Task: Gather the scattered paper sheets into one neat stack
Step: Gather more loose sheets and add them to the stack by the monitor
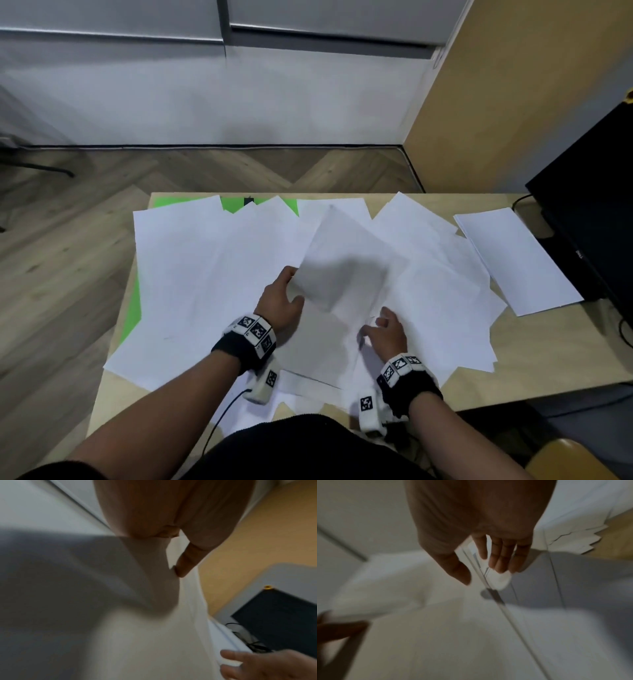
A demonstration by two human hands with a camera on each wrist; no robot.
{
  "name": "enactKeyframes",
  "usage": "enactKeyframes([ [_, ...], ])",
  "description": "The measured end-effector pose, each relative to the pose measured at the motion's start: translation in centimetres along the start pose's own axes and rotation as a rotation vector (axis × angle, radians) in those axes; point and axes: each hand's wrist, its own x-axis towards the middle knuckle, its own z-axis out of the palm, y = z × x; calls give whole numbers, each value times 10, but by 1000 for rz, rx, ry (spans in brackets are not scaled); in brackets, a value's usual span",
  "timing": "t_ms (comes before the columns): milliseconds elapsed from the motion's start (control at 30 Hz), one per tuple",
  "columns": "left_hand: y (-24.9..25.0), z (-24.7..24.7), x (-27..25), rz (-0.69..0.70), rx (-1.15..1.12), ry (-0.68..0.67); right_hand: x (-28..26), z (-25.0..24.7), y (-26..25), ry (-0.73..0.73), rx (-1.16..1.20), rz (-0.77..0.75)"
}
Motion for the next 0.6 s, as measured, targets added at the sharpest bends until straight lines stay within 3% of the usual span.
enactKeyframes([
  [100,29,-19,11,156,-28,-88,0,-2,-23,0,299,-3],
  [200,48,-27,25,132,-72,-97,-6,-8,-52,40,291,-129],
  [267,57,-31,32,119,-116,-57,-10,-15,-74,104,350,-280],
  [400,78,-42,41,81,-305,44,-26,-28,-117,176,505,-414],
  [600,64,-40,32,40,-346,109,-36,-25,-109,198,475,-540],
])
